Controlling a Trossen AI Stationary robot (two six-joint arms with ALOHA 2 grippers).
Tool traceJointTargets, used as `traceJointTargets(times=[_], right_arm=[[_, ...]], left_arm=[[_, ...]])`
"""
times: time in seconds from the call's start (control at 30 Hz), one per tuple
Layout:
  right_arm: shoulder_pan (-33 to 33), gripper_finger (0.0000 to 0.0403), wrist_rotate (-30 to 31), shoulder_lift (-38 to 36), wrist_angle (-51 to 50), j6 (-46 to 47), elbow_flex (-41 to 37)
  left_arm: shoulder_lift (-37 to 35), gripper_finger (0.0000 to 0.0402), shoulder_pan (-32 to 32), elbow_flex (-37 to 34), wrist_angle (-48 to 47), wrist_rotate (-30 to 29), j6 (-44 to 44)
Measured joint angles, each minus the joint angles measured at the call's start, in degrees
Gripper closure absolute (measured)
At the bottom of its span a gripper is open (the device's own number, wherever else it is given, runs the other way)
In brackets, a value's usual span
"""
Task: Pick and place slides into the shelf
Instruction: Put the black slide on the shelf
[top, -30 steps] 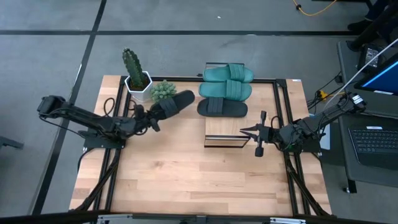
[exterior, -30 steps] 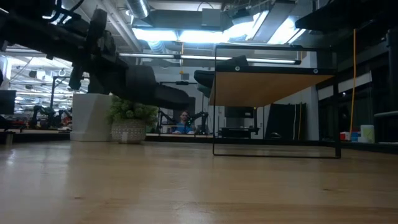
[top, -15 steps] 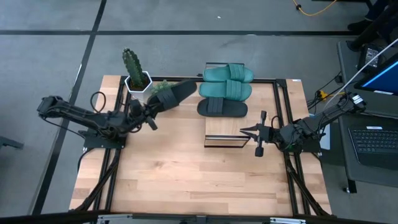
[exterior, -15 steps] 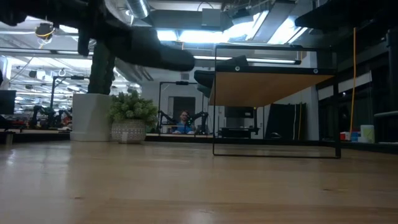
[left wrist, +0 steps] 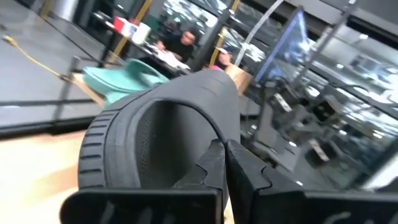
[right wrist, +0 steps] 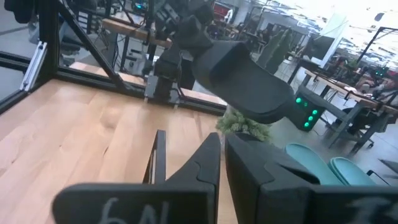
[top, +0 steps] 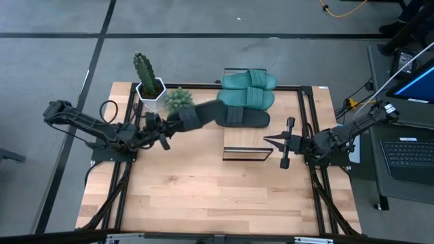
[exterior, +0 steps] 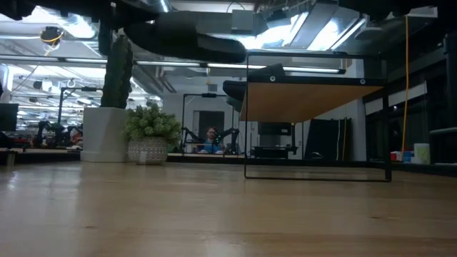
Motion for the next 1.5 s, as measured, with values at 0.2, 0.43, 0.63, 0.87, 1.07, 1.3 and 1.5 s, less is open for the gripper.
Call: traceJointTargets(times=[0.2, 0.43, 0.63, 0.87, 1.07, 1.3, 1.5], right_arm=[[0.00, 0.0375, -0.02, -0.04, 0.01, 0.01, 0.00], [0.02, 0.0375, -0.03, -0.04, 0.02, 0.23, 0.00], [0.02, 0.0375, -0.16, -0.04, -0.04, 0.12, 0.00], [0.02, 0.0375, -0.17, -0.04, -0.04, 0.01, 0.00], [0.02, 0.0375, -0.17, -0.04, -0.06, -0.02, 0.00], [0.02, 0.0375, -0.16, -0.06, 2.91, -3.90, 0.00], [0.02, 0.0375, -0.15, -0.10, 7.44, -10.50, 0.00]], left_arm=[[3.95, 0.0401, 0.00, 3.61, 0.07, 5.65, -0.65], [9.00, 0.0401, 1.38, 9.55, -1.17, 11.46, -0.61], [15.33, 0.0401, 4.41, 12.00, -1.69, 17.84, -7.03], [21.70, 0.0401, 8.71, 16.73, -1.10, 27.36, -8.79], [26.90, 0.0401, 11.90, 21.20, -1.33, 33.60, -10.40], [31.69, 0.0401, 14.57, 23.77, -1.33, 38.37, -13.78], [34.07, 0.0401, 15.27, 24.39, -0.43, 39.97, -16.94]])
